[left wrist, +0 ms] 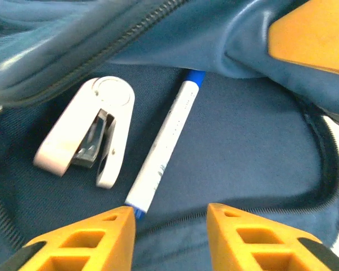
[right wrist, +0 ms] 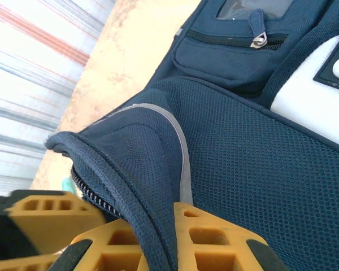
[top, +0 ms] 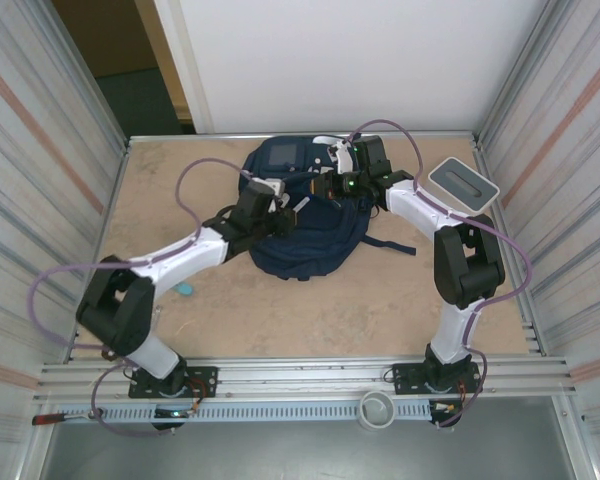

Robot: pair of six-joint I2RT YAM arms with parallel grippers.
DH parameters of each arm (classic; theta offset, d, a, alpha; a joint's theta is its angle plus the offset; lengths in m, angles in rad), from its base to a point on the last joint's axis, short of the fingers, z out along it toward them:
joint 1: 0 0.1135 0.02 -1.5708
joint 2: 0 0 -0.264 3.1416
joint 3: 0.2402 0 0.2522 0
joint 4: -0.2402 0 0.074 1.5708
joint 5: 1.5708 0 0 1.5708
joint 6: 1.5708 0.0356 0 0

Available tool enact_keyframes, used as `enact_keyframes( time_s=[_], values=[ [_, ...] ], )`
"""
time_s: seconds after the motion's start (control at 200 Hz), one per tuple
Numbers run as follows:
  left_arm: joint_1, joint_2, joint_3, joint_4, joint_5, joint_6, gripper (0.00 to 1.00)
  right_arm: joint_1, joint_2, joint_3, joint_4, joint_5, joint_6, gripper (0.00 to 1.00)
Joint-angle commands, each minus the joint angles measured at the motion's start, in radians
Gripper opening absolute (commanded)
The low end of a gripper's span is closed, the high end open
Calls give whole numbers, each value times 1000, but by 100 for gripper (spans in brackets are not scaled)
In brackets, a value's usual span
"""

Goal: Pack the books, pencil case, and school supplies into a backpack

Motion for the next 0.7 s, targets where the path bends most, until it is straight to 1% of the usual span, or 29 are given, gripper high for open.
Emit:
enact_keyframes(
  time_s=[0.0, 0.085, 0.14, 0.22, 0.296, 0.411, 0.476, 0.551, 0.601, 0.696],
  values=[
    [6, -159, -95, -42, -46, 8, 45, -8, -60, 9, 12, -29, 21, 2],
    [28, -284, -180, -116, -129, -12, 54, -8, -64, 7, 13, -37, 21, 2],
    [62, -366, -230, -174, -163, -50, 59, -8, -67, 1, 23, -43, 21, 2],
    [121, -480, -309, -266, -198, -126, 67, -5, -76, -18, 52, -44, 27, 2],
    [172, -588, -377, -346, -212, -190, 73, -1, -86, -46, 92, -38, 36, 2],
    [209, -708, -459, -445, -241, -279, 82, 7, -92, -68, 119, -32, 29, 2],
    [216, -741, -491, -483, -266, -318, 84, 10, -94, -86, 144, -33, 28, 2],
    [236, -742, -509, -528, -301, -346, 87, 12, -91, -100, 161, -44, 27, 2],
    [272, -727, -520, -539, -306, -353, 88, 10, -87, -107, 169, -51, 26, 2],
    [361, -679, -537, -517, -265, -335, 89, 5, -84, -125, 182, -64, 26, 2]
  ],
)
